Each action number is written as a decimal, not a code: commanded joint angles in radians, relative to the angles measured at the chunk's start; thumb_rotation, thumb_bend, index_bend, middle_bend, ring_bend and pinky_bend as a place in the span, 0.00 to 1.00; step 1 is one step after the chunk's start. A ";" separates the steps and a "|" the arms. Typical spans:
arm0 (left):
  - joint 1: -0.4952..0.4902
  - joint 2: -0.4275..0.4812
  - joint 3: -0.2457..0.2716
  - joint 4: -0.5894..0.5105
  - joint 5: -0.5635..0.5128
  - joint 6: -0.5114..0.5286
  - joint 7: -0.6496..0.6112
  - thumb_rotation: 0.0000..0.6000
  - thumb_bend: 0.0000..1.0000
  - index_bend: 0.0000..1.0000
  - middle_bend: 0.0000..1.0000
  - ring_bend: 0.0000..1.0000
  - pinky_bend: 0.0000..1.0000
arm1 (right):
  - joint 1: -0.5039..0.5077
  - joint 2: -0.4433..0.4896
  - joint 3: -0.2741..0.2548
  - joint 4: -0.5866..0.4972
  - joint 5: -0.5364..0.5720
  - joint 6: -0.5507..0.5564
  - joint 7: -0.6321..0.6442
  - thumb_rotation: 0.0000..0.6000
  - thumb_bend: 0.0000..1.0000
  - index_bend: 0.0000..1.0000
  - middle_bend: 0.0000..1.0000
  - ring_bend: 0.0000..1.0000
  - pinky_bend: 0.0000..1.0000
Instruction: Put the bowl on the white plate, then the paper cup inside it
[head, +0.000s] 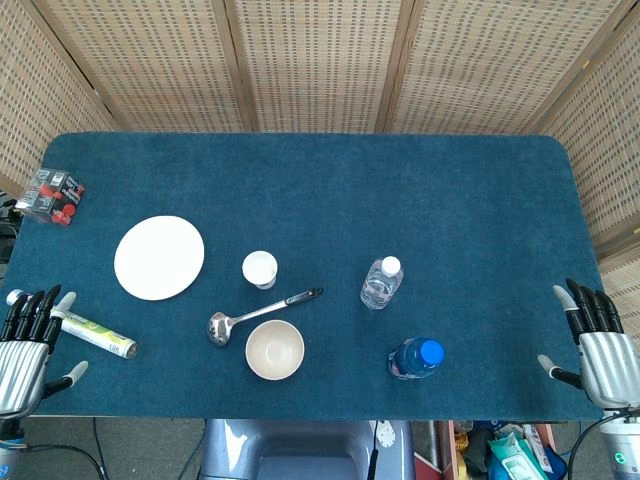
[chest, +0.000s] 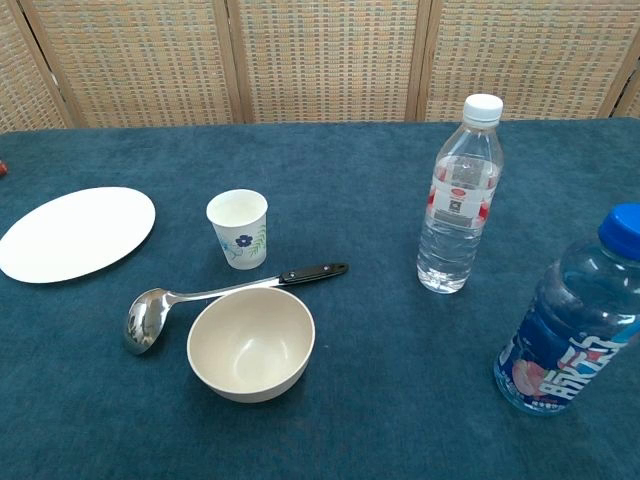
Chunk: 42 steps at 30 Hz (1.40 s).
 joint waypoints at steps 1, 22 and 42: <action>0.000 0.000 0.001 0.000 0.001 0.000 0.000 1.00 0.13 0.00 0.00 0.00 0.00 | 0.000 0.000 -0.001 0.000 -0.002 0.001 -0.001 1.00 0.14 0.01 0.00 0.00 0.00; -0.001 0.002 0.003 0.000 0.006 -0.001 -0.011 1.00 0.13 0.00 0.00 0.00 0.00 | -0.001 0.002 0.000 -0.006 -0.002 0.002 -0.005 1.00 0.14 0.01 0.00 0.00 0.00; -0.026 0.001 0.027 0.024 0.097 -0.006 -0.063 1.00 0.13 0.00 0.00 0.00 0.00 | -0.004 0.004 0.002 -0.003 0.004 0.004 0.009 1.00 0.14 0.01 0.00 0.00 0.00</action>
